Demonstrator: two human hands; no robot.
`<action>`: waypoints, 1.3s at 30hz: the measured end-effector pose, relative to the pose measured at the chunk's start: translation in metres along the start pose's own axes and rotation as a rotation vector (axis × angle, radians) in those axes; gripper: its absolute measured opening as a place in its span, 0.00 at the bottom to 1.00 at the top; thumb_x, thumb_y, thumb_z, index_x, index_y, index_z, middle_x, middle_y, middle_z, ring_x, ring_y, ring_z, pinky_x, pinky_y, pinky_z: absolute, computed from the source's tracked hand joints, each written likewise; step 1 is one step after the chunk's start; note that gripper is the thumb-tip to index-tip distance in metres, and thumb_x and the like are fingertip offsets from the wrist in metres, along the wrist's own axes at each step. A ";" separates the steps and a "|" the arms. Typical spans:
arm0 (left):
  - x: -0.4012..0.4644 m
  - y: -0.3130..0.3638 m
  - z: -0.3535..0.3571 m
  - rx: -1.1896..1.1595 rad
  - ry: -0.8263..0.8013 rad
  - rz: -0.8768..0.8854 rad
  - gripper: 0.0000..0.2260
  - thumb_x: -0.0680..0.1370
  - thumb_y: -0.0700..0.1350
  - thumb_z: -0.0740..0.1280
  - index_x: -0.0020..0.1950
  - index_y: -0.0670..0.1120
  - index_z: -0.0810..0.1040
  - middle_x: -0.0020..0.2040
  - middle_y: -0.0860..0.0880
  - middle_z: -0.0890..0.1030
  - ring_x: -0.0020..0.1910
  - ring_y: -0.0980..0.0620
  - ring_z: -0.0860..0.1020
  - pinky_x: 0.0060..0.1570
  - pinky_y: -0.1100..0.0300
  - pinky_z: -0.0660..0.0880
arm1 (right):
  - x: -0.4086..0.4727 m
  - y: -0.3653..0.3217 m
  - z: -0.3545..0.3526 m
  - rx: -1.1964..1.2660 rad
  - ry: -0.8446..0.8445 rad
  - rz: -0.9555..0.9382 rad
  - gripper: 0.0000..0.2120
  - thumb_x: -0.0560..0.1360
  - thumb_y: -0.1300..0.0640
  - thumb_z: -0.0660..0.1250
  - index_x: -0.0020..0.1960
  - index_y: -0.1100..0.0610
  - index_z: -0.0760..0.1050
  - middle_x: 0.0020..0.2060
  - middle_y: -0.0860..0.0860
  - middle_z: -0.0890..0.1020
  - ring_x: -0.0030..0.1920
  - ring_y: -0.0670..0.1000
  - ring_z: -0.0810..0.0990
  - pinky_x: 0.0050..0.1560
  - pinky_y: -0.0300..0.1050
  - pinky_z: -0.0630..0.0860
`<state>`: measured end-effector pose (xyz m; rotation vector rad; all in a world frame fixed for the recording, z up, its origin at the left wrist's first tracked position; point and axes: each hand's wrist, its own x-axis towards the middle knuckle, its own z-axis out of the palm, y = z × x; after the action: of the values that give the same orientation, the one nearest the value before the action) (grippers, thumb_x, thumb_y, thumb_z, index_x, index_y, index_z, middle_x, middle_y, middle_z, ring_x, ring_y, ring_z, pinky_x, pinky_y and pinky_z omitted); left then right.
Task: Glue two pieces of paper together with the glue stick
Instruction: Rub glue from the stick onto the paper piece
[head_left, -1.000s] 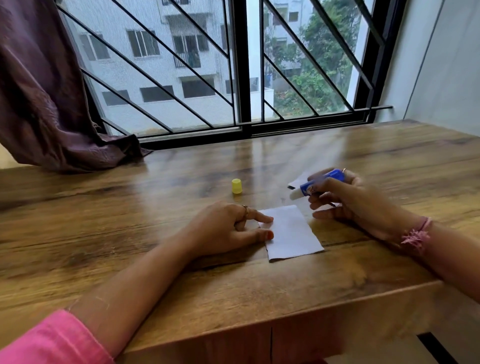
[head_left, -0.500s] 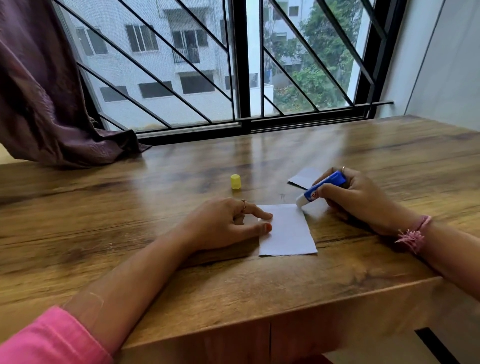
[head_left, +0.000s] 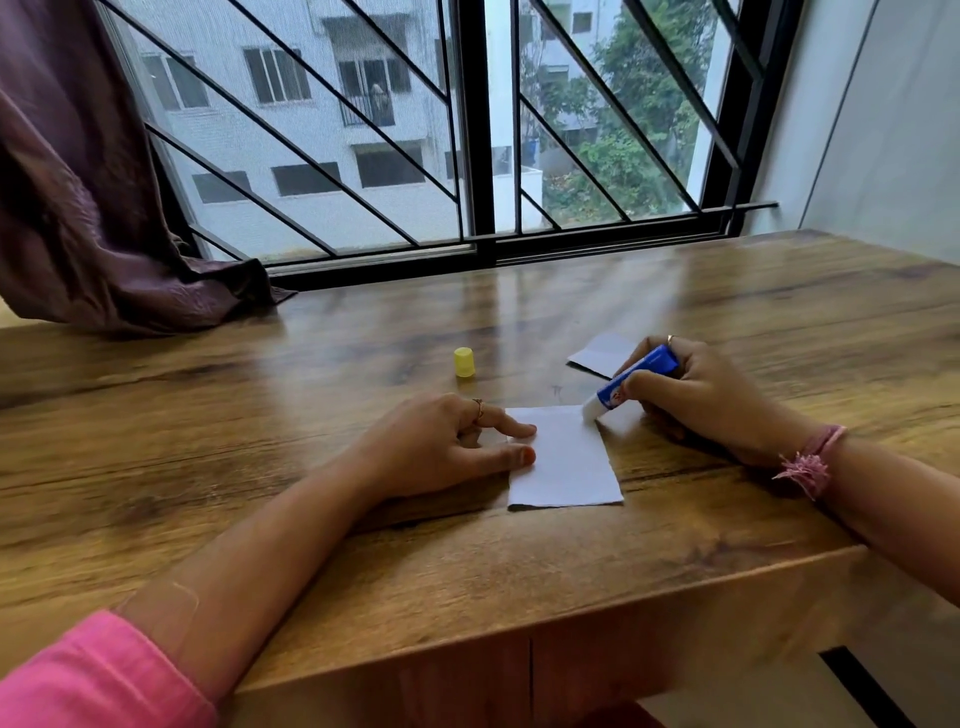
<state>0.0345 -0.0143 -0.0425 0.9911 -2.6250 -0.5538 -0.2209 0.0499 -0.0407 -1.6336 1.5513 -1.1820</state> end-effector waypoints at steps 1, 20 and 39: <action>0.000 0.000 0.000 0.002 0.000 -0.001 0.14 0.73 0.62 0.66 0.57 0.62 0.79 0.22 0.55 0.64 0.25 0.57 0.64 0.30 0.61 0.57 | 0.000 0.000 0.000 0.003 -0.007 0.008 0.05 0.73 0.61 0.67 0.44 0.63 0.74 0.21 0.47 0.72 0.21 0.48 0.67 0.21 0.39 0.64; -0.001 0.001 0.000 -0.013 0.013 -0.005 0.14 0.73 0.62 0.67 0.56 0.62 0.80 0.22 0.55 0.64 0.25 0.57 0.64 0.31 0.60 0.57 | -0.002 -0.003 -0.003 0.057 -0.059 0.027 0.04 0.73 0.64 0.66 0.40 0.61 0.74 0.21 0.48 0.71 0.20 0.46 0.64 0.20 0.36 0.62; -0.001 0.002 0.000 -0.012 0.004 -0.002 0.14 0.73 0.61 0.67 0.57 0.61 0.80 0.24 0.54 0.62 0.25 0.56 0.63 0.28 0.62 0.57 | -0.009 -0.007 -0.002 0.035 -0.112 -0.060 0.08 0.65 0.58 0.66 0.38 0.64 0.74 0.25 0.56 0.69 0.23 0.48 0.66 0.22 0.35 0.63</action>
<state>0.0340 -0.0121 -0.0412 0.9901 -2.6144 -0.5663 -0.2187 0.0599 -0.0352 -1.7041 1.4131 -1.1222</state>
